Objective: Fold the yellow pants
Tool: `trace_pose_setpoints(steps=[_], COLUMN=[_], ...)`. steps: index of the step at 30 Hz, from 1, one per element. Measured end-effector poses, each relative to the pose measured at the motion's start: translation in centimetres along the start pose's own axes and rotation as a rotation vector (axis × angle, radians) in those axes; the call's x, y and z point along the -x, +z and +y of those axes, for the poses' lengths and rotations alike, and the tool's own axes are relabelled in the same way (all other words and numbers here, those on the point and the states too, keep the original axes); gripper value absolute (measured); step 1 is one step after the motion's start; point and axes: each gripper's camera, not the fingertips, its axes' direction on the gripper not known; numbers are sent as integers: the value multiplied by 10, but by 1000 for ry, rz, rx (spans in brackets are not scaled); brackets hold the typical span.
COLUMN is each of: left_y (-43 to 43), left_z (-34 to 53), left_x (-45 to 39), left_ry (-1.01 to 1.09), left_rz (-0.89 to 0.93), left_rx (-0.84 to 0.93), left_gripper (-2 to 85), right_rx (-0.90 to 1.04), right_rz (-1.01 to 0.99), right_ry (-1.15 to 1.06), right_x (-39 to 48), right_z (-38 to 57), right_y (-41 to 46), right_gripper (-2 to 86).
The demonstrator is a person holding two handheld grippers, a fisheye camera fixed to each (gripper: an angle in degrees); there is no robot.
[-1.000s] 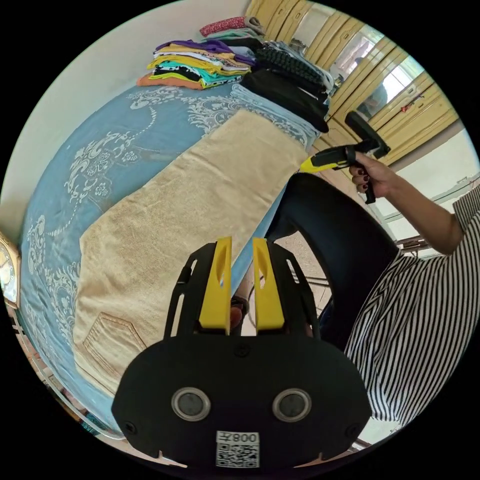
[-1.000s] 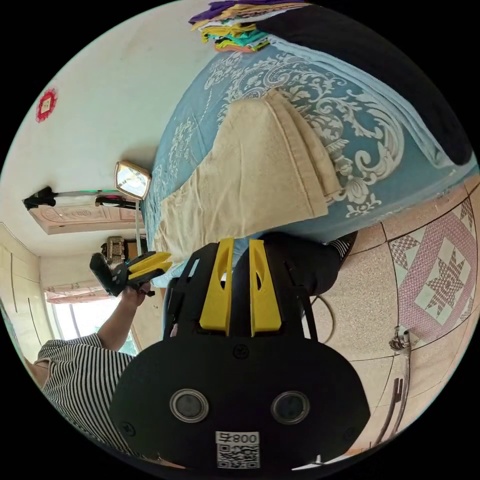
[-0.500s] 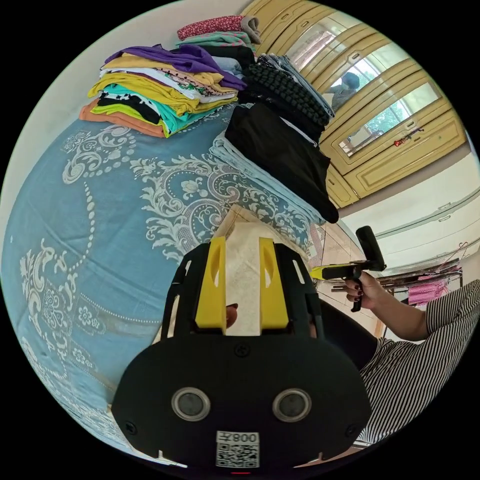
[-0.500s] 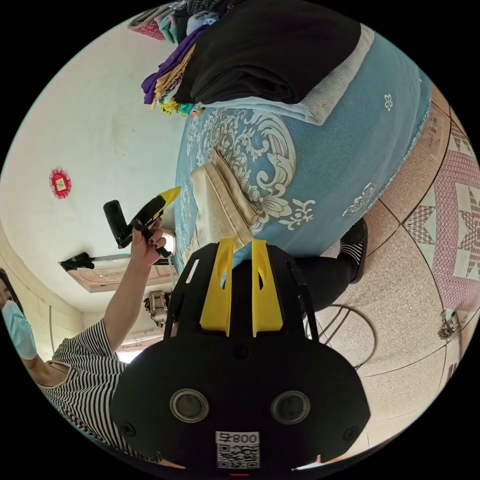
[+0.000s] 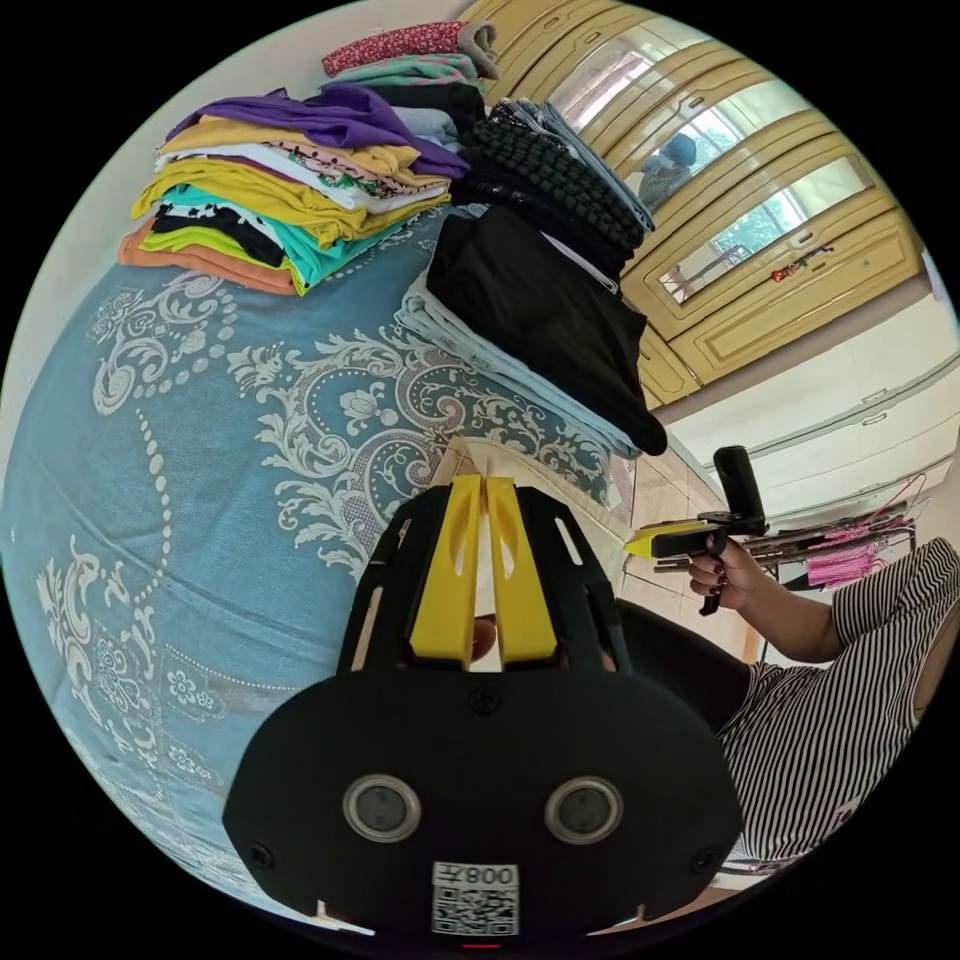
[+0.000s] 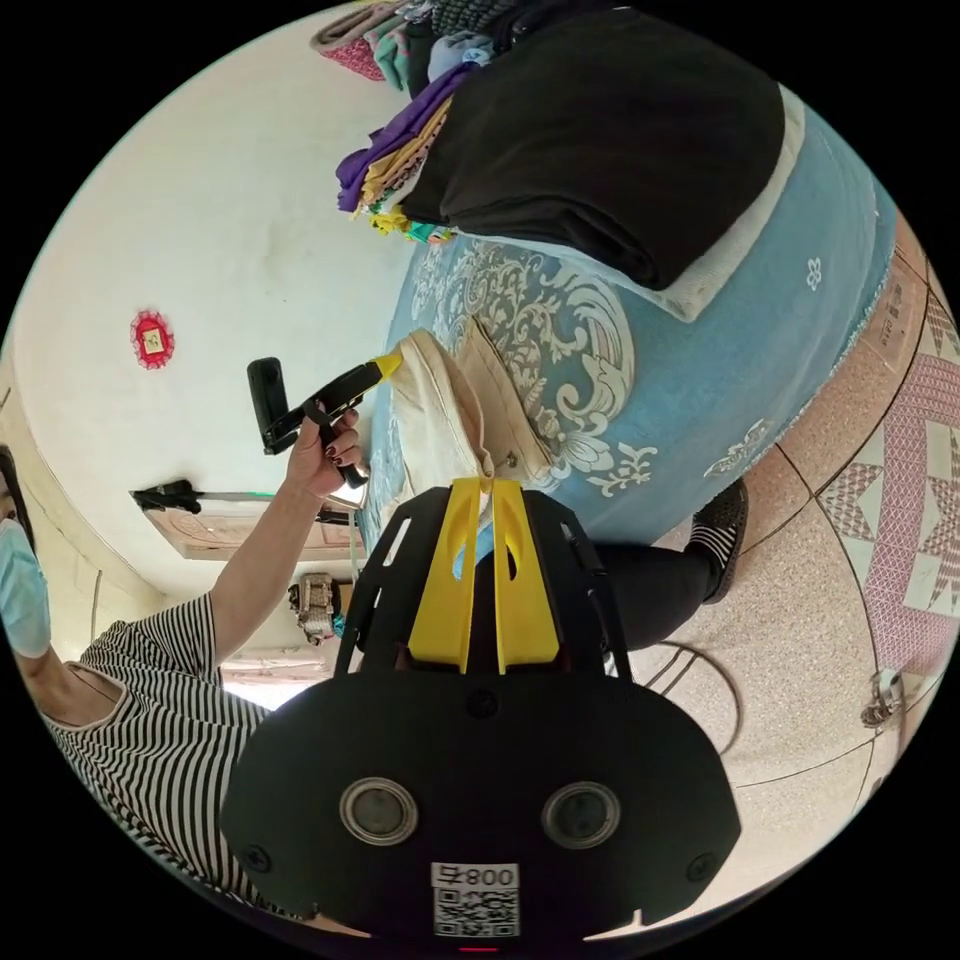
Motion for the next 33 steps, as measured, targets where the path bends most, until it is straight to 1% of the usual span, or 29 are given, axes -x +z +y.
trace_pose_setpoints(steps=[11, 14, 17, 19, 22, 23, 26, 28, 30, 31, 33], left_y=[23, 24, 16, 13, 12, 11, -2, -15, -40, -48, -75], left_z=[-12, -11, -9, -8, -6, -4, 6, 14, 32, 38, 67], left_x=[12, 16, 11, 10, 9, 7, 4, 6, 10, 11, 12], left_ry=[13, -11, 21, 27, 12, 9, 1, -40, -112, -131, -165], left_rz=[-62, -62, -88, -100, -138, -148, -175, -201, -212, -208, -164], left_rx=[68, 78, 66, 77, 109, 110, 78, 40, -42, -65, -132], left_gripper=[7, 8, 7, 8, 12, 13, 17, 18, 16, 15, 12], right_rx=[-13, -6, -7, -15, -2, -7, -11, -24, -42, -55, -71], right_rz=[161, 157, 164, 162, 213, 194, 143, 157, 197, 250, 325], right_ry=[-58, -41, -49, -62, -68, -59, -29, -31, -35, -44, -74], right_x=[21, 23, 35, 46, 58, 60, 68, 78, 90, 100, 118], right_z=[5, 5, 7, 9, 9, 9, 11, 14, 16, 18, 18], right_y=[16, 24, 29, 30, 43, 46, 52, 53, 54, 55, 57], right_gripper=[22, 22, 22, 21, 20, 19, 18, 16, 13, 10, 5])
